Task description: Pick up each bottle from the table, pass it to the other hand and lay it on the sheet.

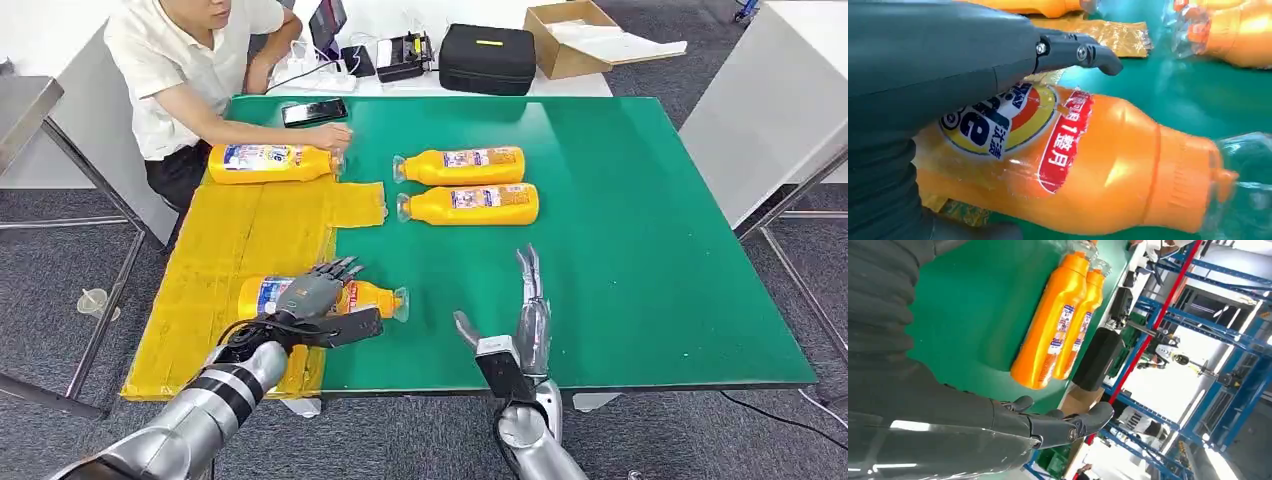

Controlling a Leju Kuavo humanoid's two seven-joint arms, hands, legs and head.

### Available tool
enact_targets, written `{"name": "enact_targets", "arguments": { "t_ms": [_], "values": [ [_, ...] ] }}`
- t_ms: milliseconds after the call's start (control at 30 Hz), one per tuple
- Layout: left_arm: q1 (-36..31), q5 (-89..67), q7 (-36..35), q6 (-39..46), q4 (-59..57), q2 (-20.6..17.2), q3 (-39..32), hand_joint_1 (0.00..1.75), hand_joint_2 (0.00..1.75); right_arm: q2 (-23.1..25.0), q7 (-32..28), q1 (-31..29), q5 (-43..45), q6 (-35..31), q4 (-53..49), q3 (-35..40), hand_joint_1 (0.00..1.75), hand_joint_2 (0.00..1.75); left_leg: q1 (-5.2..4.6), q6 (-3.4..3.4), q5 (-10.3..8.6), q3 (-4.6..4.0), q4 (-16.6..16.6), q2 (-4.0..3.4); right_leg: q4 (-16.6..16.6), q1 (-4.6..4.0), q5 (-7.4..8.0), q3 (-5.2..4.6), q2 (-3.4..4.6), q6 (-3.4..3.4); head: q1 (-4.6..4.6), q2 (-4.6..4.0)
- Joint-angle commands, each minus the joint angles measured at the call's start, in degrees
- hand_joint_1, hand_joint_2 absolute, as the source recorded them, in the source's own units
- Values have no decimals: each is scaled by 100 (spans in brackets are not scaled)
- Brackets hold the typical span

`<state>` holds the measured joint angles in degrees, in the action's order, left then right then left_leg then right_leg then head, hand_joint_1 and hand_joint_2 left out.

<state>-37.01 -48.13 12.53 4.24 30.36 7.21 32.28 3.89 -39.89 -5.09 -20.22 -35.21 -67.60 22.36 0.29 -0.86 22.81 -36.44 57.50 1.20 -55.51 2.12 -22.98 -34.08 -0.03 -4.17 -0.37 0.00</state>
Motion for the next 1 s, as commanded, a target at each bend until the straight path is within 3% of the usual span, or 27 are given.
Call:
{"name": "enact_targets", "arguments": {
  "t_ms": [33,67,233,833,867,900,1000],
  "values": [
    [699,431,263,-203,1773,-414,125,0,175,-163,-11,7,-11,-479,133,96,0,175,4,2,9,16,-3,-17,7,-7,-3,14,11,16,0,0],
    [796,453,253,-202,2042,-471,176,0,175,-164,-11,36,-25,-479,106,78,0,175,15,6,29,42,5,-36,8,-22,-15,41,21,38,0,0],
    [1086,911,352,-500,2940,-727,375,0,175,-227,-11,65,-50,-479,90,130,0,175,5,4,10,3,1,-14,2,-8,-6,1,7,18,0,0],
    [1304,1276,457,23,3012,-728,238,0,175,-278,-11,165,151,-413,-58,75,0,175,7,4,16,12,2,-19,4,-11,-10,8,10,24,0,0],
    [1470,1517,469,41,3162,-672,59,0,175,-249,32,115,-91,-380,281,-127,0,175,6,3,14,7,1,-17,4,-10,-8,3,9,20,0,0],
    [1748,2091,483,-134,3322,-486,-310,0,175,-314,1400,-71,-2424,-433,820,-436,0,175,2,2,9,2,-2,-14,5,-5,-5,-3,8,14,0,0],
    [2119,3426,430,-608,3316,-111,-857,0,175,-506,1269,-362,-2290,-108,1188,-778,0,175,-1,-2,7,7,-9,-16,14,-1,0,3,11,10,0,0]
  ]
}}
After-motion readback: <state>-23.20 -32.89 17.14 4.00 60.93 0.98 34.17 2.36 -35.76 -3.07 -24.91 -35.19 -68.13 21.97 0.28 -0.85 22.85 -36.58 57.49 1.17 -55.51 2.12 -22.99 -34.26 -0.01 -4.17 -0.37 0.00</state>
